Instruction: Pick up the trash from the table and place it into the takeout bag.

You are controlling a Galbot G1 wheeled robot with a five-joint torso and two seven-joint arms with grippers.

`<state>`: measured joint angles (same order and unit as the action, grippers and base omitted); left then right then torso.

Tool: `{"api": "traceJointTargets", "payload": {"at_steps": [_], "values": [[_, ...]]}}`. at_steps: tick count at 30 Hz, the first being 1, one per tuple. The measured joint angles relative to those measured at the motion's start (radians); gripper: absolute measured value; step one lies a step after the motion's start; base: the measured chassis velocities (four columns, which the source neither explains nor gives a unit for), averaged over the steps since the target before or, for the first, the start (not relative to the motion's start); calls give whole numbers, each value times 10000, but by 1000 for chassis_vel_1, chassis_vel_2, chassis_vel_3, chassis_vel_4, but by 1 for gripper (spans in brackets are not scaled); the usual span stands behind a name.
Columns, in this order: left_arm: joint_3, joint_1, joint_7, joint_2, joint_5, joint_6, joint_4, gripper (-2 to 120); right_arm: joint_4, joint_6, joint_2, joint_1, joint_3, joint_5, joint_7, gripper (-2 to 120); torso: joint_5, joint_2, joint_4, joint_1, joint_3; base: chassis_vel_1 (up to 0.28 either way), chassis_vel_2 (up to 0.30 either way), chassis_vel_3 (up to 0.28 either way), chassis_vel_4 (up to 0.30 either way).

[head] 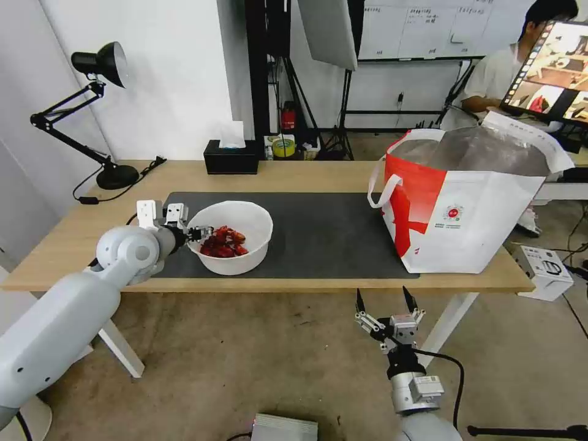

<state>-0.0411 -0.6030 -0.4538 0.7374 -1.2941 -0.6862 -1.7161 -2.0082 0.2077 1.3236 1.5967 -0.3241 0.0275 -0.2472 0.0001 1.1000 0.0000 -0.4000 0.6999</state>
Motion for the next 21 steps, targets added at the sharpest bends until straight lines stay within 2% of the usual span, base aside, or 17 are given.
{"api": "traceJointTargets", "payload": {"at_steps": [1, 4, 9, 12, 21], "values": [[0, 0, 0, 0, 0, 0, 0, 39, 0, 0, 0, 0, 0, 0, 0, 100, 0, 0, 0, 0, 0, 0, 0, 0, 0], [-18, -85, 46, -7, 0, 9, -112, 25, 0, 0, 0, 0, 0, 0, 0, 100, -1, 0, 0, 0, 0, 0, 0, 0, 0], [-61, -207, 67, -6, -61, 12, -267, 13, 0, 0, 0, 0, 0, 0, 0, 100, 0, 0, 0, 0, 0, 0, 0, 0, 0], [-123, -351, 76, -47, -147, 17, -493, 0, 0, 0, 0, 0, 0, 0, 0, 100, 0, 0, 0, 0, 0, 0, 0, 0, 0], [-300, -522, 19, -100, -578, 106, -953, 0, 0, 0, 0, 0, 0, 0, 0, 100, -1, 0, 0, 0, 0, 0, 0, 0, 0]]}}
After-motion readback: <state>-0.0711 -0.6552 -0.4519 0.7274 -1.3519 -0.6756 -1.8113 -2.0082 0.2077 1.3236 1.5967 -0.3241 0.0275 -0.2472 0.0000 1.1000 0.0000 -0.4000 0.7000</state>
